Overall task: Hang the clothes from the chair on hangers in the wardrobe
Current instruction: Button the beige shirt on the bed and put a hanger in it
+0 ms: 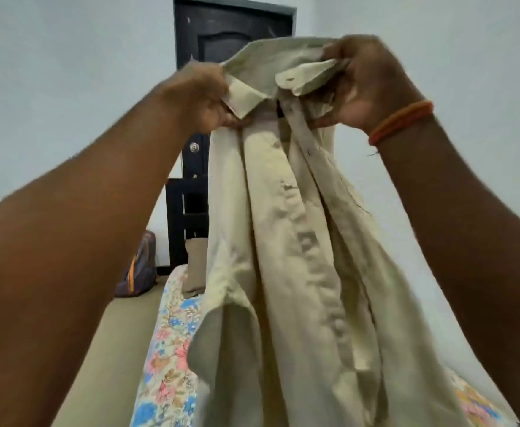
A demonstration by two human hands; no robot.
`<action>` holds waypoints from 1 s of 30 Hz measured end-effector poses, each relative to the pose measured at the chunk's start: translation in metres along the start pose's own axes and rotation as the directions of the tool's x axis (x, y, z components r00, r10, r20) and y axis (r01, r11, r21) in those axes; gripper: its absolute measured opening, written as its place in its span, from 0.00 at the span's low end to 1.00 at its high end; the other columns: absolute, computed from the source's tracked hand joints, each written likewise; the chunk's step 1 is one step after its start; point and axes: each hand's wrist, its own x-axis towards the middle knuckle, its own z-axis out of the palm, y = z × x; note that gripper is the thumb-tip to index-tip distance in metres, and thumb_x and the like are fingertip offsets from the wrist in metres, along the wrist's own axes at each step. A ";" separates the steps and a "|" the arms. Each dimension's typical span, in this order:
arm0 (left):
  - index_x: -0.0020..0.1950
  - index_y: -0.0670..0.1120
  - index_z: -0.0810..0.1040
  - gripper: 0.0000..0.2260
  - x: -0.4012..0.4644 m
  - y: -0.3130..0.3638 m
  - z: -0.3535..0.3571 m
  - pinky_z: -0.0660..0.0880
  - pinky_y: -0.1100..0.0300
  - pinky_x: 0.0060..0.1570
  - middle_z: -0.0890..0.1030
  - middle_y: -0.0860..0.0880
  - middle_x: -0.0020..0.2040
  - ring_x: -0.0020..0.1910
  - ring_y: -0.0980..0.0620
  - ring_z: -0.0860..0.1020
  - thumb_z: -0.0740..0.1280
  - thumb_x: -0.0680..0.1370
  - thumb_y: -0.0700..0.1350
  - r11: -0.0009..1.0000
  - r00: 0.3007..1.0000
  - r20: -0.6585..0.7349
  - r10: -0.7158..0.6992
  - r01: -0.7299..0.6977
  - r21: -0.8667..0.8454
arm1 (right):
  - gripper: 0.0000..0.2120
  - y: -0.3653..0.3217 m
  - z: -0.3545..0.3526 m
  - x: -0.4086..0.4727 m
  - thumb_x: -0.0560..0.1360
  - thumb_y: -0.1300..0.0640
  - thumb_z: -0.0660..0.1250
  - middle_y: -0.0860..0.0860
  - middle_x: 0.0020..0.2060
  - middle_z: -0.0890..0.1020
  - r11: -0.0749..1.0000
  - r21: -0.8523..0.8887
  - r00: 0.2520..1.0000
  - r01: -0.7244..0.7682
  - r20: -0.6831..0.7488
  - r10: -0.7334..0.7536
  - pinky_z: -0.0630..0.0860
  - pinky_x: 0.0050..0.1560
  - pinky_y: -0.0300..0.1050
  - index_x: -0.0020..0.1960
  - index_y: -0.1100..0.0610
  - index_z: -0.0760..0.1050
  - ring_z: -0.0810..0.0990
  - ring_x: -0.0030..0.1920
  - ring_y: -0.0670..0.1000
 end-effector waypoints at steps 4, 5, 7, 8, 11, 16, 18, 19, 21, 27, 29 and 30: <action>0.47 0.40 0.75 0.06 0.015 -0.148 -0.011 0.77 0.51 0.40 0.77 0.39 0.41 0.41 0.42 0.79 0.62 0.78 0.30 0.944 0.983 -0.062 -0.172 0.183 0.275 | 0.09 0.132 -0.015 0.030 0.79 0.59 0.60 0.54 0.33 0.81 0.986 -0.049 0.986 -0.158 0.035 0.160 0.77 0.31 0.39 0.46 0.60 0.77 0.81 0.31 0.51; 0.49 0.40 0.76 0.04 0.004 -0.199 -0.017 0.75 0.53 0.38 0.77 0.39 0.44 0.42 0.44 0.77 0.66 0.77 0.34 0.910 0.968 -0.055 -0.243 0.248 0.331 | 0.10 0.182 -0.026 0.025 0.79 0.59 0.60 0.53 0.32 0.80 0.976 -0.084 0.979 -0.200 0.021 0.202 0.74 0.27 0.38 0.44 0.59 0.78 0.79 0.29 0.49; 0.54 0.41 0.75 0.12 -0.041 -0.302 -0.022 0.76 0.52 0.40 0.77 0.40 0.49 0.43 0.46 0.77 0.71 0.73 0.42 0.826 0.908 -0.127 -0.400 0.417 0.379 | 0.06 0.279 -0.055 -0.003 0.81 0.58 0.63 0.52 0.38 0.81 0.931 -0.164 0.945 -0.327 -0.047 0.324 0.75 0.28 0.41 0.52 0.58 0.78 0.79 0.34 0.49; 0.56 0.41 0.75 0.12 -0.079 -0.351 -0.019 0.77 0.49 0.44 0.77 0.41 0.50 0.45 0.45 0.77 0.71 0.74 0.41 0.787 0.871 -0.159 -0.465 0.489 0.376 | 0.12 0.327 -0.070 -0.025 0.81 0.56 0.65 0.53 0.45 0.81 0.880 -0.229 0.909 -0.416 -0.110 0.401 0.78 0.33 0.45 0.63 0.57 0.74 0.80 0.40 0.50; 0.60 0.44 0.77 0.13 -0.215 -0.464 0.009 0.75 0.57 0.51 0.78 0.47 0.53 0.50 0.46 0.78 0.71 0.77 0.43 0.668 0.811 -0.138 -0.569 0.553 0.498 | 0.23 0.449 -0.116 -0.119 0.79 0.55 0.69 0.55 0.62 0.78 0.573 -0.534 0.769 -0.622 -0.278 0.576 0.74 0.62 0.57 0.72 0.56 0.68 0.77 0.59 0.54; 0.47 0.57 0.73 0.13 -0.355 -0.515 0.037 0.69 0.64 0.49 0.75 0.56 0.45 0.42 0.62 0.72 0.69 0.74 0.39 0.665 0.841 -0.207 -0.500 0.525 0.531 | 0.12 0.488 -0.148 -0.306 0.71 0.56 0.74 0.52 0.51 0.84 0.313 -0.793 0.812 -0.522 -0.351 0.467 0.77 0.56 0.49 0.55 0.56 0.82 0.80 0.53 0.53; 0.46 0.56 0.72 0.11 -0.377 -0.508 0.038 0.67 0.62 0.47 0.74 0.56 0.44 0.43 0.58 0.72 0.68 0.76 0.40 0.668 0.883 -0.265 -0.387 0.467 0.580 | 0.13 0.472 -0.157 -0.362 0.70 0.54 0.75 0.52 0.49 0.83 0.223 -0.883 0.890 -0.413 -0.340 0.304 0.76 0.55 0.51 0.53 0.56 0.82 0.78 0.51 0.52; 0.47 0.54 0.74 0.07 -0.384 -0.503 0.038 0.68 0.61 0.48 0.73 0.56 0.44 0.44 0.56 0.72 0.68 0.77 0.41 0.674 0.903 -0.285 -0.322 0.430 0.601 | 0.12 0.462 -0.160 -0.383 0.71 0.54 0.76 0.52 0.49 0.82 0.176 -0.897 0.898 -0.407 -0.357 0.259 0.75 0.55 0.52 0.53 0.56 0.81 0.77 0.51 0.52; 0.49 0.50 0.76 0.04 -0.393 -0.491 0.036 0.70 0.56 0.50 0.73 0.54 0.45 0.48 0.52 0.73 0.67 0.78 0.41 0.644 0.895 -0.332 -0.297 0.444 0.623 | 0.11 0.442 -0.167 -0.415 0.73 0.54 0.75 0.52 0.48 0.80 0.131 -0.835 0.833 -0.534 -0.493 0.250 0.76 0.53 0.53 0.53 0.55 0.80 0.78 0.49 0.56; 0.68 0.43 0.68 0.25 -0.405 -0.468 0.025 0.71 0.47 0.58 0.68 0.43 0.63 0.64 0.42 0.68 0.70 0.76 0.53 0.398 0.753 -0.461 -0.469 0.646 0.651 | 0.22 0.430 -0.191 -0.453 0.70 0.48 0.76 0.55 0.51 0.78 0.058 -0.679 0.635 -0.732 -0.648 0.421 0.76 0.55 0.55 0.60 0.54 0.75 0.78 0.52 0.58; 0.71 0.43 0.63 0.31 -0.409 -0.470 0.018 0.72 0.48 0.59 0.68 0.43 0.66 0.65 0.41 0.69 0.71 0.75 0.54 0.413 0.716 -0.445 -0.537 0.684 0.601 | 0.16 0.436 -0.196 -0.445 0.69 0.43 0.74 0.54 0.49 0.77 -0.034 -0.653 0.572 -0.756 -0.686 0.450 0.75 0.55 0.56 0.53 0.49 0.76 0.77 0.52 0.59; 0.71 0.43 0.63 0.30 -0.411 -0.472 0.014 0.73 0.50 0.58 0.70 0.44 0.65 0.64 0.43 0.71 0.72 0.75 0.53 0.468 0.698 -0.424 -0.577 0.709 0.528 | 0.14 0.438 -0.196 -0.440 0.69 0.42 0.72 0.53 0.47 0.77 -0.067 -0.647 0.551 -0.760 -0.695 0.462 0.75 0.55 0.56 0.48 0.49 0.76 0.77 0.51 0.59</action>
